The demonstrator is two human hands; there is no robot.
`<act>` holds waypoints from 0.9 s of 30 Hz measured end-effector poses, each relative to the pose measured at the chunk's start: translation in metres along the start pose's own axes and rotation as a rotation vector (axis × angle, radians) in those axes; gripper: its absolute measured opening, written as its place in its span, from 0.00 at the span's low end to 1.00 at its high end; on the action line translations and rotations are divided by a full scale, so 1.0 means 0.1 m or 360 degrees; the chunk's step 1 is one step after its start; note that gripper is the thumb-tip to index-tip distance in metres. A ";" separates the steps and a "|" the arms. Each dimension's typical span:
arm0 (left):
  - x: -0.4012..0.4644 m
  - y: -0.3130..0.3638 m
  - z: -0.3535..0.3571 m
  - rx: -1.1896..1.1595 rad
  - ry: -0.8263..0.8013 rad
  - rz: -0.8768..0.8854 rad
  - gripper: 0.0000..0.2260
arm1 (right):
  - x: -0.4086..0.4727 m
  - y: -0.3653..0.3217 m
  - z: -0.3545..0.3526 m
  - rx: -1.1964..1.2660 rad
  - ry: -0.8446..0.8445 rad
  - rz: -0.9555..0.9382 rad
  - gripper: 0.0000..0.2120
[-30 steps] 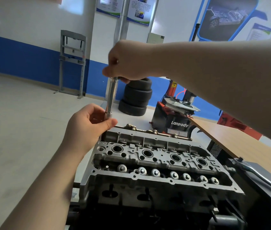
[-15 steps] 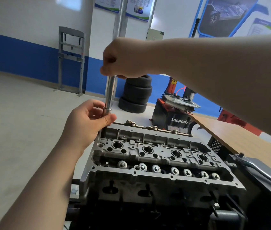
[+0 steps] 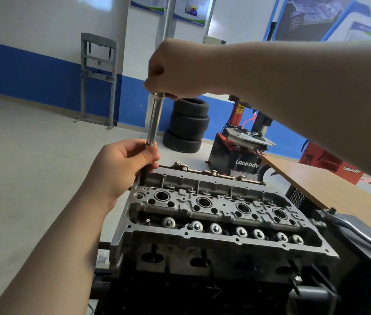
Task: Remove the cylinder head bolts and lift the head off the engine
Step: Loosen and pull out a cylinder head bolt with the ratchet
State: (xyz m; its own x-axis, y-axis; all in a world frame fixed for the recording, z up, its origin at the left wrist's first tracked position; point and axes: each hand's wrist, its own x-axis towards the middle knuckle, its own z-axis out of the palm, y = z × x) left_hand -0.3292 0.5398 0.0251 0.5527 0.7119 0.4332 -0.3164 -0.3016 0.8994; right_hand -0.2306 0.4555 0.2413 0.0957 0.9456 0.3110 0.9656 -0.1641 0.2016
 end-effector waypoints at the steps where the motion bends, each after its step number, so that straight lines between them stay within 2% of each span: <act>1: 0.00 0.00 -0.03 -0.0092 -0.0085 -0.0062 0.09 | -0.03 0.00 -0.02 0.0017 -0.0034 -0.0052 0.10; 3: 0.02 -0.01 -0.07 0.0010 -0.0140 -0.0065 0.07 | -0.08 0.01 -0.05 0.0124 -0.0052 -0.0162 0.06; 5: 0.03 -0.02 -0.04 0.0184 -0.0066 -0.0010 0.07 | -0.09 0.02 -0.08 0.0245 -0.0027 -0.0247 0.11; 7: 0.00 0.00 0.02 0.0237 0.0077 0.0006 0.09 | -0.04 -0.01 -0.07 0.0248 0.0029 -0.0141 0.06; 8: -0.02 0.03 0.05 0.0262 0.0149 0.0016 0.13 | 0.00 -0.03 -0.06 0.0188 0.0011 -0.0026 0.08; 9: -0.04 0.05 0.08 0.0298 0.0209 0.0035 0.17 | 0.04 -0.04 -0.03 0.0078 -0.0035 0.0104 0.16; 10: -0.05 0.06 0.09 0.0351 0.0257 0.0057 0.19 | 0.08 -0.03 0.00 -0.0012 -0.0081 0.0184 0.22; 11: -0.06 0.06 0.10 0.0413 0.0282 0.0085 0.18 | 0.09 -0.03 0.02 -0.0063 -0.0089 0.0179 0.24; 14: -0.02 0.04 0.03 0.0361 0.0100 0.0074 0.13 | 0.06 0.03 0.01 -0.0019 -0.0079 -0.0010 0.17; 16: 0.02 -0.01 -0.07 0.0150 -0.0108 0.0004 0.06 | -0.01 0.06 -0.03 0.0036 -0.0111 -0.0126 0.05; 17: 0.03 -0.03 -0.11 0.0112 -0.0157 -0.0017 0.07 | -0.04 0.08 -0.07 0.0075 -0.0133 -0.0189 0.02; 19: 0.05 -0.06 -0.14 0.0114 -0.0112 -0.0016 0.09 | -0.06 0.08 -0.10 0.0187 -0.0168 -0.0243 0.06; 20: 0.05 -0.06 -0.12 0.0107 -0.0056 -0.0010 0.09 | -0.06 0.08 -0.09 0.0199 -0.0188 -0.0206 0.04; 21: 0.04 -0.05 -0.10 0.0102 -0.0006 -0.0006 0.09 | -0.05 0.06 -0.07 0.0137 -0.0212 -0.0127 0.08; 23: 0.02 -0.05 -0.05 0.0130 0.0107 0.0019 0.11 | 0.00 0.04 0.00 -0.0068 -0.0221 0.0054 0.23; 24: 0.00 -0.04 -0.04 0.0162 0.0177 0.0053 0.12 | 0.03 0.04 0.02 -0.0140 -0.0161 0.0079 0.25; 27: 0.00 -0.01 -0.09 0.0203 0.0259 0.0140 0.15 | 0.03 0.05 0.06 0.0014 -0.0047 0.0028 0.16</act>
State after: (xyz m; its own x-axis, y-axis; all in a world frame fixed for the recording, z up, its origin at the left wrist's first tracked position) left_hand -0.3356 0.5461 0.0241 0.3924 0.7692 0.5044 -0.2523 -0.4373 0.8632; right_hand -0.2238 0.4588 0.2375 0.1196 0.9504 0.2871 0.9658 -0.1783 0.1880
